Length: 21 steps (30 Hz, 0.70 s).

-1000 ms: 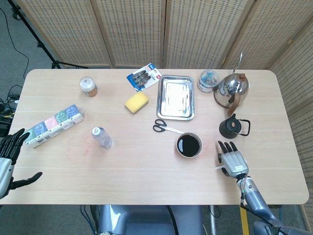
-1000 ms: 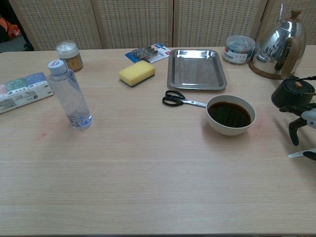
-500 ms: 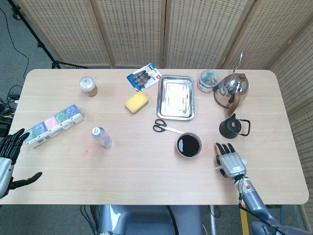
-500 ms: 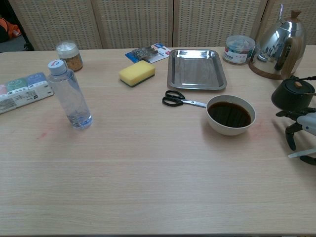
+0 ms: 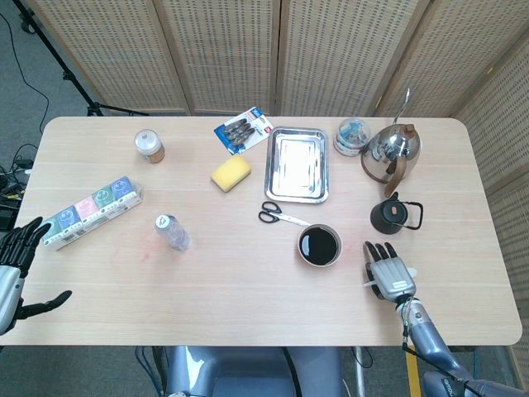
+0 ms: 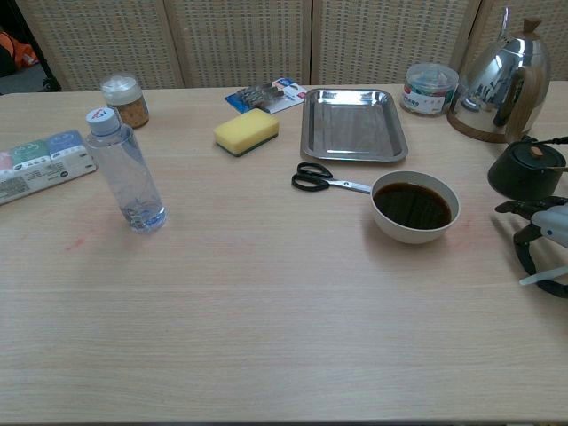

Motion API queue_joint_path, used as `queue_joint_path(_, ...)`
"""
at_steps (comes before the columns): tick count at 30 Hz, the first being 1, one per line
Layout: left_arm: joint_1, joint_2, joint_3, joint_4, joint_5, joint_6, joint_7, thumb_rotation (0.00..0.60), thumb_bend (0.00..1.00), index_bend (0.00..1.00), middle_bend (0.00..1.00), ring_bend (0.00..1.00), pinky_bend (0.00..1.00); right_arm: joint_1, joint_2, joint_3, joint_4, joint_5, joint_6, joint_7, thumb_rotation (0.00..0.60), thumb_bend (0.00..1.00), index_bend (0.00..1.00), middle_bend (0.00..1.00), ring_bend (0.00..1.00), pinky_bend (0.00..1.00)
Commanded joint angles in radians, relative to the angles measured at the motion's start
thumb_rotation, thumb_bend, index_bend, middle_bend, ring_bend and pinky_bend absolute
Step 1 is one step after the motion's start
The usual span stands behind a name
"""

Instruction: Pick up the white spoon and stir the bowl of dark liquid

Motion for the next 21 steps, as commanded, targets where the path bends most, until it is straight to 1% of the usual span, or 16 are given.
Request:
queue_joint_path(1,0.0,0.0,0.001,0.0,0.001,-0.001,0.001,0.6,0.0,0.0,0.0,0.0,0.0,0.002,-0.003,-0.001,0.002,0.003,-0.002,-0.002,0.6,0.39,0.48,0.0,0.0,0.0)
queue_joint_path(4,0.0,0.0,0.0,0.0,0.001,0.0,0.001,0.6,0.0,0.0,0.0,0.0,0.0,0.003,-0.004,-0.002,0.003,0.007,-0.003,-0.003,0.6,0.39,0.48,0.0,0.0,0.0)
queue_joint_path(11,-0.002,-0.002,0.0,-0.001,0.0,-0.004,0.006,0.6,0.0,0.0,0.0,0.0,0.0,-0.001,-0.007,-0.004,0.013,-0.001,0.006,0.025,0.6,0.41,0.54,0.0,0.0,0.0)
queue_joint_path(15,-0.002,-0.002,0.0,-0.001,-0.001,-0.004,0.007,0.6,0.0,0.0,0.0,0.0,0.0,-0.007,0.0,-0.004,0.011,-0.013,0.017,0.048,0.6,0.41,0.55,0.0,0.0,0.0)
queue_joint_path(21,-0.002,-0.003,0.001,-0.002,0.0,-0.006,0.009,0.6,0.0,0.0,0.0,0.0,0.0,-0.026,0.048,0.0,-0.052,-0.051,0.063,0.113,0.6,0.41,0.56,0.0,0.0,0.0)
